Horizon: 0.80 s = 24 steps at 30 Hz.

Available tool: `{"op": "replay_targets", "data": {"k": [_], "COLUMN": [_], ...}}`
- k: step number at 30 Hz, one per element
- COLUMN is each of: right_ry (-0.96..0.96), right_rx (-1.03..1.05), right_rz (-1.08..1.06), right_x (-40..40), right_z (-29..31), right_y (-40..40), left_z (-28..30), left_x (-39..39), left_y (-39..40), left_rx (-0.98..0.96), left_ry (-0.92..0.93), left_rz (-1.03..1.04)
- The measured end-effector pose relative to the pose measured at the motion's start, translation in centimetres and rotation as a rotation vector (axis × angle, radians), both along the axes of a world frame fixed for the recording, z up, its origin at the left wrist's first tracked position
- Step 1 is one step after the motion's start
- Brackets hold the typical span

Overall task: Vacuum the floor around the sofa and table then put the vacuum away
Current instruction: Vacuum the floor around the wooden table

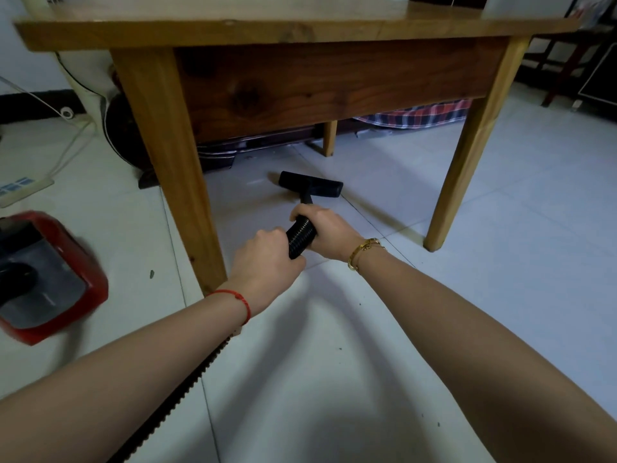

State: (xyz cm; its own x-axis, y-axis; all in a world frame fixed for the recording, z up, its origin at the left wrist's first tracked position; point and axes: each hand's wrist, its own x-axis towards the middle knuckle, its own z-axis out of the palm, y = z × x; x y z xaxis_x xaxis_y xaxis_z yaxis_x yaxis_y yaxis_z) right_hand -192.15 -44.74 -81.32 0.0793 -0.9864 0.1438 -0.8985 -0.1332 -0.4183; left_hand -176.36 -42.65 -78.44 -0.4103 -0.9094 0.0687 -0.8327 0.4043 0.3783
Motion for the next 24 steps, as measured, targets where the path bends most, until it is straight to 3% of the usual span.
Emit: {"op": "replay_targets", "data": {"k": [14, 24], "right_ry": [-0.061, -0.091], "right_rx": [-0.001, -0.006], "right_rz": [-0.017, 0.083], "right_x": [-4.4, -2.6], "right_z": [-1.6, -1.6], "right_y": [-9.1, -9.8], "left_z": [-1.4, -1.3], "left_x": [-5.1, -3.4], "left_y": [-8.1, -8.1], "left_rx": [0.012, -0.005], "left_ry": [0.008, -0.011], "left_rz": [0.061, 0.101]}}
